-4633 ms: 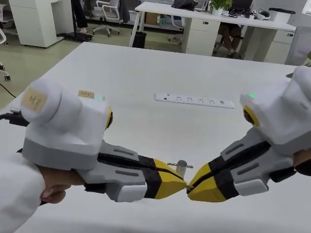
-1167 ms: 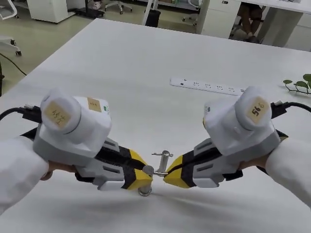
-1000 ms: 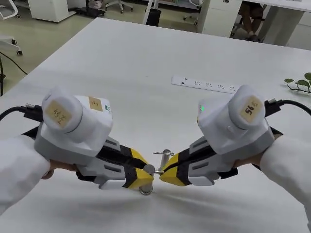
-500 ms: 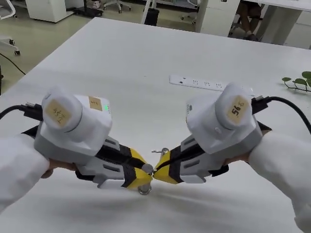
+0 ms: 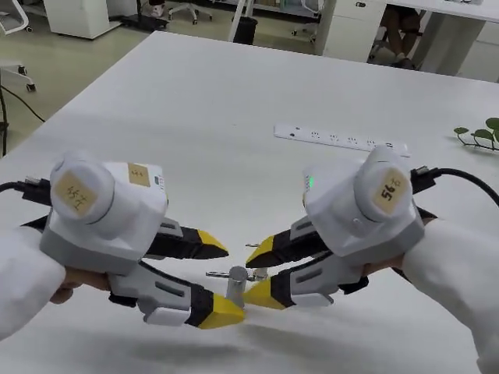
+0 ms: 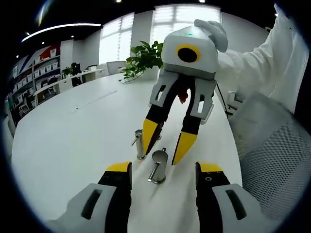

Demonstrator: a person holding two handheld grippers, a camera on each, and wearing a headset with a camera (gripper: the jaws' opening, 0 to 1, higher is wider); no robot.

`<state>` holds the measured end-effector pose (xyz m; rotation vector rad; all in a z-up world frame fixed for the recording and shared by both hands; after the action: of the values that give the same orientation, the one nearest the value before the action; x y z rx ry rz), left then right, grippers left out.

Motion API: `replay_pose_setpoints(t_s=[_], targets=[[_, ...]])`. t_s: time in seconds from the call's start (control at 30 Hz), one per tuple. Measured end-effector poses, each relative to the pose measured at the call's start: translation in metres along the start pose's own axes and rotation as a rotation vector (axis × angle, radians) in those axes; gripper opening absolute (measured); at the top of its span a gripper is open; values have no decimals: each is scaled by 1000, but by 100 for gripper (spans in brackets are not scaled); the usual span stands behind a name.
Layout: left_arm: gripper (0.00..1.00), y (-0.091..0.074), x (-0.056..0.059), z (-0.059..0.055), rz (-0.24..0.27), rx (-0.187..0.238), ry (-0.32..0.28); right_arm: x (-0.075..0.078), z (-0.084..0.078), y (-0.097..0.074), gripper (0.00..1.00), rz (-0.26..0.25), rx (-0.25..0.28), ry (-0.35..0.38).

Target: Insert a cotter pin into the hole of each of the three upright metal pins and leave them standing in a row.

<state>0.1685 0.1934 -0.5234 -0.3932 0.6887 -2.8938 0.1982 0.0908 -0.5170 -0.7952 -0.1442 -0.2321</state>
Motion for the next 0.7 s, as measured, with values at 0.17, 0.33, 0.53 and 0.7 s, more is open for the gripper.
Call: replay_pose_setpoints(t_s=[0.17, 0.33, 0.53, 0.7], targets=[[62, -3, 8, -10, 8, 32, -50, -4, 1, 6, 21, 11, 14, 25], [77, -9, 19, -8, 28, 73, -68, -6, 0, 10, 18, 9, 11, 40], [80, -16, 26, -7, 45, 94, -70, -7, 0, 13, 10, 4, 26, 52], [80, -21, 24, -11, 76, 69, -76, -9, -1, 13, 8, -9, 24, 81]])
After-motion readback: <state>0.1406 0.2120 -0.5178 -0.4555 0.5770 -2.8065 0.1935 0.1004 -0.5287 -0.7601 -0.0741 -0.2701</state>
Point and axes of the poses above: the centre of the closed fingertips' face, and the gripper's own axes: y roughly forward along the fingers, x roughly to its right, z roughly out of its top, the point moved 7 cm from there along -y, roughly backward along the fingers, and after that the axes turned 14 degrees about -z, right-handed, at the moved point
